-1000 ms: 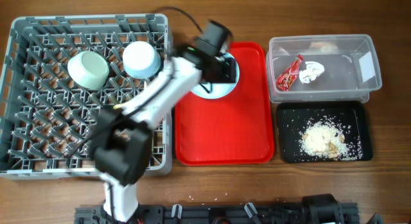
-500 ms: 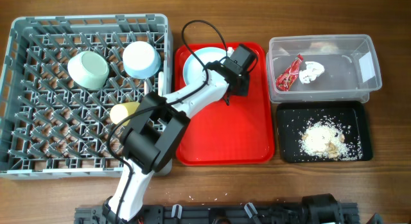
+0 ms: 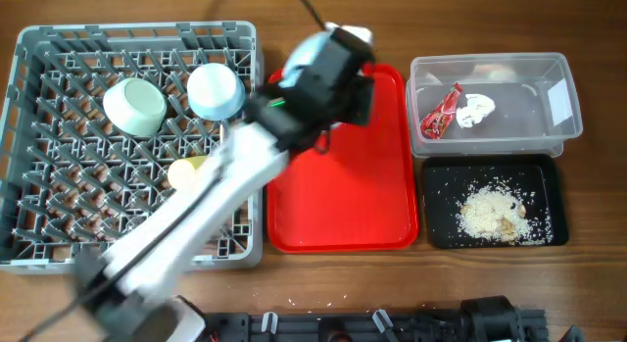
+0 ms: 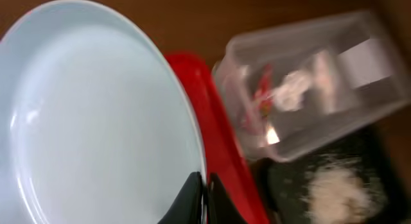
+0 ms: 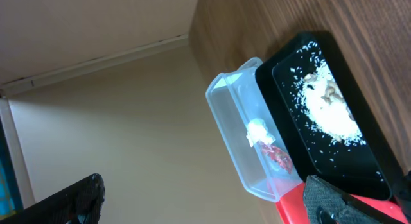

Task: Sort waste into correct bins and load items into the dishwasher rack
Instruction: 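Carry the plate into the rack and stand it upright on the right side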

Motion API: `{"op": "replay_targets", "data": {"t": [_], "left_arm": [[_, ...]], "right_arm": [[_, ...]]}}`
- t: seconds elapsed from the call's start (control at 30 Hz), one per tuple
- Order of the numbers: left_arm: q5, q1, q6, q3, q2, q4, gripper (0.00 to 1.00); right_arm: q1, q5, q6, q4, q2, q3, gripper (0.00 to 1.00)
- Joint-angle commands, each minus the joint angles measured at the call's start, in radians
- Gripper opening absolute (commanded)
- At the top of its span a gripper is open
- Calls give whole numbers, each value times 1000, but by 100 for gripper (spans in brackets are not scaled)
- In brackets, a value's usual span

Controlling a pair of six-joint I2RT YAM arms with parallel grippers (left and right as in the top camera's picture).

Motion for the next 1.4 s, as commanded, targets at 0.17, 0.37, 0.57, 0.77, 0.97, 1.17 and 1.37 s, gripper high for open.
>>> {"op": "replay_targets", "data": {"t": [0.17,0.37,0.57,0.77,0.97,1.17,1.37], "left_arm": [[461,257,11,13,-373,-459,4],[913,496,205,-90,-404,-592,4],[1186,781,218,-348,-404,-485,4],[1324,1091,265,-583,-404,-437,4],[1279,1131,301,-643,-404,-430,4],[1060,1123,301,-643,-404,-431,11],[1003,1113,300,-643,-404,-429,7]], "right_arm": [[-1,10,7,2,-6,-2,100],[-1,10,7,2,-6,-2,99],[-1,10,7,2,-6,-2,100],[-1,10,7,2,-6,-2,100],[-1,10,7,2,-6,-2,100],[-1,10,7,2,-6,-2,100],[-1,10,7,2,-6,-2,100]]}}
